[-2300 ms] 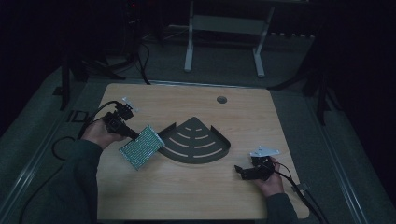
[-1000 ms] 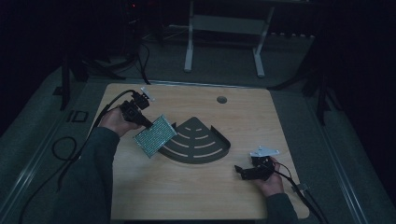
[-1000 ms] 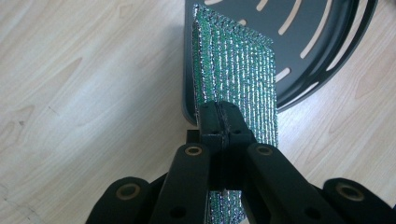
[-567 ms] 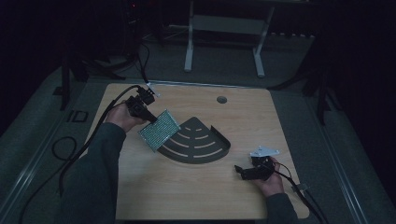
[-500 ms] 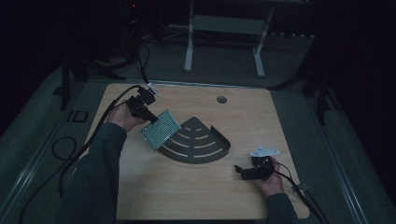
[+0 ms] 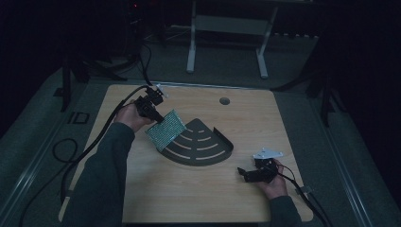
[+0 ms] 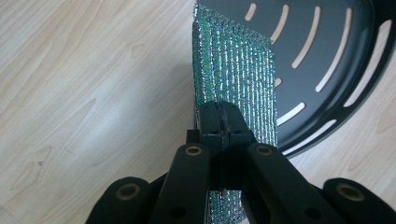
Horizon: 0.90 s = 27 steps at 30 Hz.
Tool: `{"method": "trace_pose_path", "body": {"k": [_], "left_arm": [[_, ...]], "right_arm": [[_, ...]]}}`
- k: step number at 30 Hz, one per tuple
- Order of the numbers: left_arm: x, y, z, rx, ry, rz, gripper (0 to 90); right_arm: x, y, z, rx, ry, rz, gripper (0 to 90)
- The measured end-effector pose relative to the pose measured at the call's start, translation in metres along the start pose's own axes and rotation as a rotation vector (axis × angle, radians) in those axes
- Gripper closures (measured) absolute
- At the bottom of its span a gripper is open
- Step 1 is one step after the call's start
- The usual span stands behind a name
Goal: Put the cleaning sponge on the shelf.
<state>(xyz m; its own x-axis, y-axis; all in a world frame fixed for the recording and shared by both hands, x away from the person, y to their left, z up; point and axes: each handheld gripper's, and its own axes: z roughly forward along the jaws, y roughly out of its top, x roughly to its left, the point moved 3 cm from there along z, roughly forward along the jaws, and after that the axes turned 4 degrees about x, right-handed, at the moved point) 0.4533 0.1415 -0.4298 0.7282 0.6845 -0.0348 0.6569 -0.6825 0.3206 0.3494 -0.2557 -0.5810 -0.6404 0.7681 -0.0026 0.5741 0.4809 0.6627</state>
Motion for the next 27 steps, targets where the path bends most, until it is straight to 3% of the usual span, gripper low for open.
{"method": "trace_pose_path", "body": {"k": [13, 27], "left_arm": [[-0.003, 0.013, 0.008, -0.020, 0.019, -0.006, 90.0], [-0.006, 0.020, 0.029, 0.013, 0.039, 0.011, 90.0]], "right_arm": [[0.000, 0.000, 0.000, 0.000, 0.000, 0.000, 9.7], [0.000, 0.000, 0.000, 0.000, 0.000, 0.000, 9.7]]}}
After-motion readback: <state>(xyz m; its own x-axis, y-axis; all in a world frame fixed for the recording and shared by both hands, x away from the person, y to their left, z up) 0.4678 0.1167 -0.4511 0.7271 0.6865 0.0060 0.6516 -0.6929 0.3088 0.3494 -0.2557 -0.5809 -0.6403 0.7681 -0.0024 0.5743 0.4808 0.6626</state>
